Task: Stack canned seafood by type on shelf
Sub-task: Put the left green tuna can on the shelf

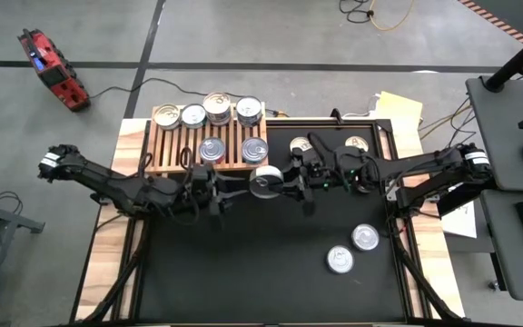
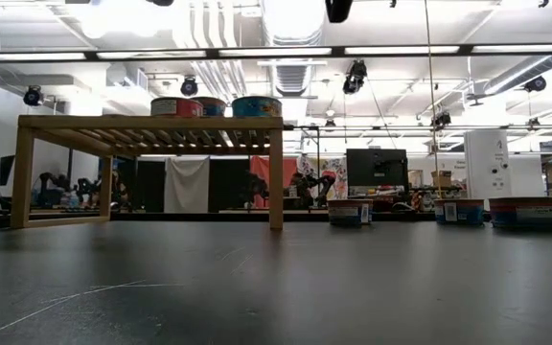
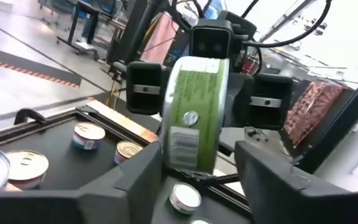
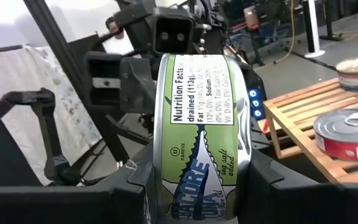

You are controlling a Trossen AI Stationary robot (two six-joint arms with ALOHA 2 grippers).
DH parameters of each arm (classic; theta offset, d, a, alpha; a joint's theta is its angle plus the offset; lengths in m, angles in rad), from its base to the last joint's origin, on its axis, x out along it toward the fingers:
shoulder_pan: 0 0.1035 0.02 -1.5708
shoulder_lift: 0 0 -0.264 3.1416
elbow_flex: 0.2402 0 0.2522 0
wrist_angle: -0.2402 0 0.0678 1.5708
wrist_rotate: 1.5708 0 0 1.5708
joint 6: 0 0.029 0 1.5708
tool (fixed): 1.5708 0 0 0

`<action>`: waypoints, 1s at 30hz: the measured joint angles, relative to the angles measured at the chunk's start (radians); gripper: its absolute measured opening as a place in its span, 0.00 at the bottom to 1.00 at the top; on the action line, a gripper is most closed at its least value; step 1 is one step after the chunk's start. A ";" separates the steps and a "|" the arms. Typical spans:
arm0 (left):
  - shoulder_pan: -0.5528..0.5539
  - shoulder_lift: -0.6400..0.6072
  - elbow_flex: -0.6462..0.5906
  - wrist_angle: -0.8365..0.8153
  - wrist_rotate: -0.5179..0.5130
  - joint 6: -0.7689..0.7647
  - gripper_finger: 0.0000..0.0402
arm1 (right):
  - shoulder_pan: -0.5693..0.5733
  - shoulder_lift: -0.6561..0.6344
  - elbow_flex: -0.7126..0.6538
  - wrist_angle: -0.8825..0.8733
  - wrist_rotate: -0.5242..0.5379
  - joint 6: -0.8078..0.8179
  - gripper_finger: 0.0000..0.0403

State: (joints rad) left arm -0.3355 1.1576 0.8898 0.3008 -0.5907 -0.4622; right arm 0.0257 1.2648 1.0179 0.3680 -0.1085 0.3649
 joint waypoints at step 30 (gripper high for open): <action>0.105 0.167 0.000 0.311 0.191 0.099 0.49 | 0.000 0.007 0.008 0.000 -0.032 -0.018 0.32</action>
State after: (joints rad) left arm -0.2306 1.3246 0.8898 0.6116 -0.4000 -0.3631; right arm 0.0257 1.2716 1.0256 0.3683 -0.1402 0.3473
